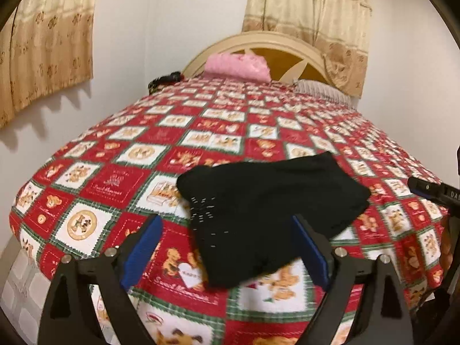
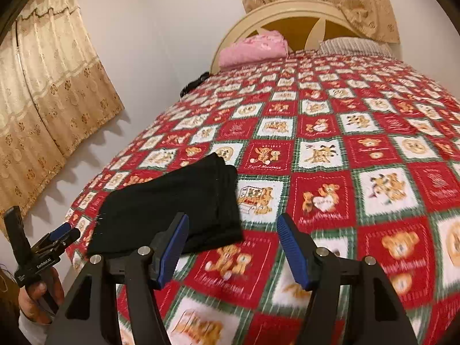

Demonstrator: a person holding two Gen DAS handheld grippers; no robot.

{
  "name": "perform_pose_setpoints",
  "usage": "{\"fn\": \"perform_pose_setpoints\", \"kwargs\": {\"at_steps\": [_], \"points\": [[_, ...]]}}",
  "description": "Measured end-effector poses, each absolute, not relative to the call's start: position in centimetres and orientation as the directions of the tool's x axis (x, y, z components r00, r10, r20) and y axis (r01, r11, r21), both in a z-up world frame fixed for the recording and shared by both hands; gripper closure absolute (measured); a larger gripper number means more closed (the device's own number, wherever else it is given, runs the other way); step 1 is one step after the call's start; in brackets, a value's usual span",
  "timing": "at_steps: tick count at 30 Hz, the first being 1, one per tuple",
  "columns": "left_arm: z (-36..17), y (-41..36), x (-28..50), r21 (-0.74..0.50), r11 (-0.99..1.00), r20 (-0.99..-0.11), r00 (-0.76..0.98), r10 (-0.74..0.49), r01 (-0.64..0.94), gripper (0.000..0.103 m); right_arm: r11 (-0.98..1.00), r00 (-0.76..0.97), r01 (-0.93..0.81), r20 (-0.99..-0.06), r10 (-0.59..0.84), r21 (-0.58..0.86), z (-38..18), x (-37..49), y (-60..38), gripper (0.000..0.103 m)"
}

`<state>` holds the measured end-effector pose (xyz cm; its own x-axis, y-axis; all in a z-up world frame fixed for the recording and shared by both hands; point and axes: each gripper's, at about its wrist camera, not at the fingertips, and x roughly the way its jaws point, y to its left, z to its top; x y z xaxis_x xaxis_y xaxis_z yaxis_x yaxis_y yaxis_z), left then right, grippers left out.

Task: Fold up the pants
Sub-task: 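Lower the folded pants onto the quilt and open both grippers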

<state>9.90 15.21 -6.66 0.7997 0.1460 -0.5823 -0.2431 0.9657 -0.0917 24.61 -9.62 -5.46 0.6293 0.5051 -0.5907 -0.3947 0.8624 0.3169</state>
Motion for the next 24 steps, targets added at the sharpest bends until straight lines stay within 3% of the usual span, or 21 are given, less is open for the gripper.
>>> {"fn": "perform_pose_setpoints", "kwargs": {"at_steps": [9,24], "points": [[-4.9,12.4,8.2,-0.098,0.975,-0.546,0.83,0.115,-0.2,0.008,0.862,0.689,-0.407,-0.518,0.507,0.303,-3.1,18.7,-10.9,0.034],[-3.8,10.6,7.2,-0.086,0.978,-0.531,0.84,0.114,-0.188,0.008,0.845,0.702,-0.458,-0.471,0.534,0.275,-1.1,15.6,-10.8,0.033]]}}
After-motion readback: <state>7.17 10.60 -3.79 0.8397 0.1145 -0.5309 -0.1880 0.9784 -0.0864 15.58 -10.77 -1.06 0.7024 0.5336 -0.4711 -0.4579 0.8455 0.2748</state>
